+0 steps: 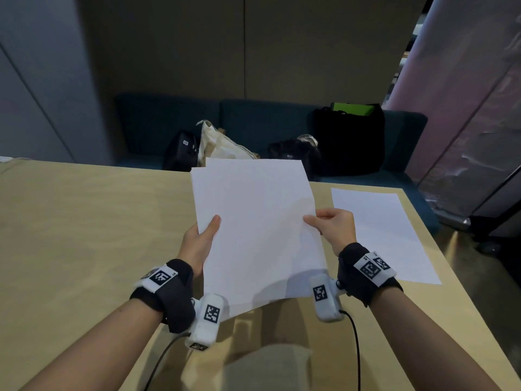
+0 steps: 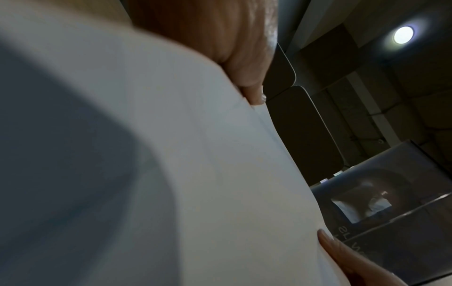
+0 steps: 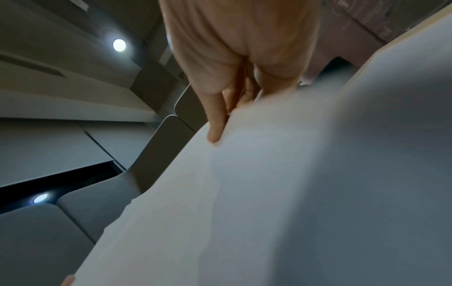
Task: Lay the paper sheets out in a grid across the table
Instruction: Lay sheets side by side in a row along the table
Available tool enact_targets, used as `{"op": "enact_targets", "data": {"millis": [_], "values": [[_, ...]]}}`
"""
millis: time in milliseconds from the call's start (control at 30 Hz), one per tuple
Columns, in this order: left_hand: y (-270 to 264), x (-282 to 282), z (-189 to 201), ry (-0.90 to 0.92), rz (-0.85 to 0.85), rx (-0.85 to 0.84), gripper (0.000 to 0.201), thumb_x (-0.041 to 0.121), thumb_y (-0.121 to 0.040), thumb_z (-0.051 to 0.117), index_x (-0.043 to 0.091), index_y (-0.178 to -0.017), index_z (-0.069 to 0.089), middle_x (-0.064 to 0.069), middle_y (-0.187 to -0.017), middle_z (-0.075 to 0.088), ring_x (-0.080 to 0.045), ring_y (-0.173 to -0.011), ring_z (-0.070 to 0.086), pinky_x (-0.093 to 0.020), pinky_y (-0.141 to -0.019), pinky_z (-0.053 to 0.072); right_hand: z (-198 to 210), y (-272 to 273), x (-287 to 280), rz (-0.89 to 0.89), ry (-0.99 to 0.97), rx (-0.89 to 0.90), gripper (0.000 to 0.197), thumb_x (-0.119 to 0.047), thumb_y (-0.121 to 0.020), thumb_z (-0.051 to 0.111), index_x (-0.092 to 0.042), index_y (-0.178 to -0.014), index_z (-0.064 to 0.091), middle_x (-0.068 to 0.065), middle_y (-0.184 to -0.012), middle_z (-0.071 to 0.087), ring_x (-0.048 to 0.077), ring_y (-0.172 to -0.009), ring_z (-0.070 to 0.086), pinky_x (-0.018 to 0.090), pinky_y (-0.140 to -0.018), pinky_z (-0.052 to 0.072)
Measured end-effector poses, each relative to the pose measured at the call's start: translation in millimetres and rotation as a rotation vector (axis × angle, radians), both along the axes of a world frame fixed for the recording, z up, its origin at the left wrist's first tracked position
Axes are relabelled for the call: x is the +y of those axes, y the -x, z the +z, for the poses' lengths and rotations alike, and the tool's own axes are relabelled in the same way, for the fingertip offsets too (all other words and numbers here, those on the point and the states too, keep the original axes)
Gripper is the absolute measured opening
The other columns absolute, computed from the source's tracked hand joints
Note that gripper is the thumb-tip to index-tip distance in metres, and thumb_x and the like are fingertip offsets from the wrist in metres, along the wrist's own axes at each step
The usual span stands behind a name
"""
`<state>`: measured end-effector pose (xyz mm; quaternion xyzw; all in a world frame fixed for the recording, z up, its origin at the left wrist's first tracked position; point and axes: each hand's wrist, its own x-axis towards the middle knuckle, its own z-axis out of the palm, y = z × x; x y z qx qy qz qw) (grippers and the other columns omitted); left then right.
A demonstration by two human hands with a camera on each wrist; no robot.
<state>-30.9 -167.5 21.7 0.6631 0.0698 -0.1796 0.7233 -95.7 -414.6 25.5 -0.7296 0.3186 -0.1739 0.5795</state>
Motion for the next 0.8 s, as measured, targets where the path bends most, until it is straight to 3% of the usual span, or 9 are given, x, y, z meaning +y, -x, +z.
{"op": "enact_targets", "data": {"millis": [100,200,333,433,500,600,700,767,800], "values": [[-5.9,8.2,1.2,0.004,0.004,0.004,0.038,0.028,-0.091,0.057,0.005,-0.122,0.057,-0.008,-0.113,0.066,-0.025,-0.100,0.064,-0.034,-0.085,0.051,-2.8,-8.4,7.5,-0.026,0.020,-0.011,0.024,-0.013,-0.071,0.077,-0.005,-0.091,0.065,0.007,-0.083,0.067,0.023,-0.081,0.062,0.031,-0.073,0.052],[-12.0,18.5,3.9,-0.013,-0.002,-0.011,0.037,0.026,-0.092,0.056,0.005,-0.123,0.057,-0.006,-0.111,0.066,-0.021,-0.095,0.064,-0.028,-0.076,0.050,-7.6,-14.9,10.6,0.007,0.043,0.013,0.037,-0.013,-0.076,0.073,0.000,-0.108,0.063,0.018,-0.098,0.069,0.027,-0.084,0.064,0.030,-0.066,0.049],[-22.1,39.9,7.4,-0.076,-0.002,-0.030,0.040,0.026,-0.093,0.055,0.004,-0.126,0.055,-0.009,-0.117,0.063,-0.025,-0.103,0.061,-0.029,-0.080,0.047,-14.7,-23.0,3.8,-0.086,0.074,0.071,0.042,-0.011,-0.082,0.067,0.005,-0.119,0.057,0.016,-0.104,0.065,0.027,-0.096,0.061,0.031,-0.086,0.049],[-31.7,63.3,12.1,-0.105,0.034,-0.036,0.039,0.026,-0.093,0.054,0.003,-0.125,0.056,-0.012,-0.117,0.064,-0.024,-0.096,0.063,-0.030,-0.079,0.048,-21.7,-27.6,-4.9,-0.137,0.131,0.180,0.023,-0.011,-0.088,0.059,0.011,-0.094,0.062,0.020,-0.096,0.061,0.033,-0.097,0.059,0.027,-0.081,0.042],[-37.5,77.7,14.4,-0.120,0.050,-0.048,0.035,0.026,-0.094,0.053,0.005,-0.122,0.056,-0.010,-0.111,0.065,-0.017,-0.085,0.063,-0.027,-0.072,0.048,-31.8,-32.1,-11.2,-0.180,0.148,0.250,0.030,-0.011,-0.090,0.056,0.019,-0.094,0.060,0.028,-0.103,0.064,0.040,-0.101,0.061,0.032,-0.082,0.045],[-43.4,93.6,19.7,-0.136,0.077,-0.066,0.030,0.025,-0.095,0.051,0.010,-0.121,0.054,-0.007,-0.107,0.061,-0.009,-0.076,0.058,-0.022,-0.062,0.043,-46.3,-41.7,-18.3,-0.180,0.188,0.342,0.016,-0.010,-0.087,0.059,0.005,-0.086,0.065,0.023,-0.095,0.063,0.034,-0.084,0.059,0.031,-0.077,0.044],[-49.3,103.8,21.1,-0.156,0.091,-0.054,0.039,0.026,-0.095,0.051,0.004,-0.127,0.053,-0.011,-0.116,0.061,-0.022,-0.090,0.061,-0.028,-0.076,0.045,-56.2,-51.2,-23.4,-0.182,0.248,0.419,0.008,-0.008,-0.087,0.058,-0.005,-0.080,0.061,0.020,-0.089,0.057,0.032,-0.078,0.054,0.031,-0.073,0.043],[-51.0,106.7,20.8,-0.157,0.093,-0.042,0.040,0.027,-0.095,0.052,0.004,-0.127,0.054,-0.011,-0.117,0.061,-0.026,-0.098,0.060,-0.030,-0.081,0.044,-58.1,-54.8,-24.9,-0.185,0.284,0.455,0.013,-0.007,-0.088,0.056,0.000,-0.078,0.061,0.024,-0.092,0.060,0.034,-0.077,0.054,0.034,-0.073,0.046],[-51.7,106.9,20.4,-0.155,0.090,-0.042,0.040,0.027,-0.094,0.052,0.004,-0.127,0.054,-0.010,-0.116,0.061,-0.026,-0.099,0.059,-0.030,-0.080,0.044,-58.0,-56.0,-23.9,-0.188,0.300,0.463,0.013,-0.006,-0.088,0.056,0.004,-0.088,0.062,0.027,-0.099,0.062,0.037,-0.083,0.058,0.037,-0.075,0.047]]}}
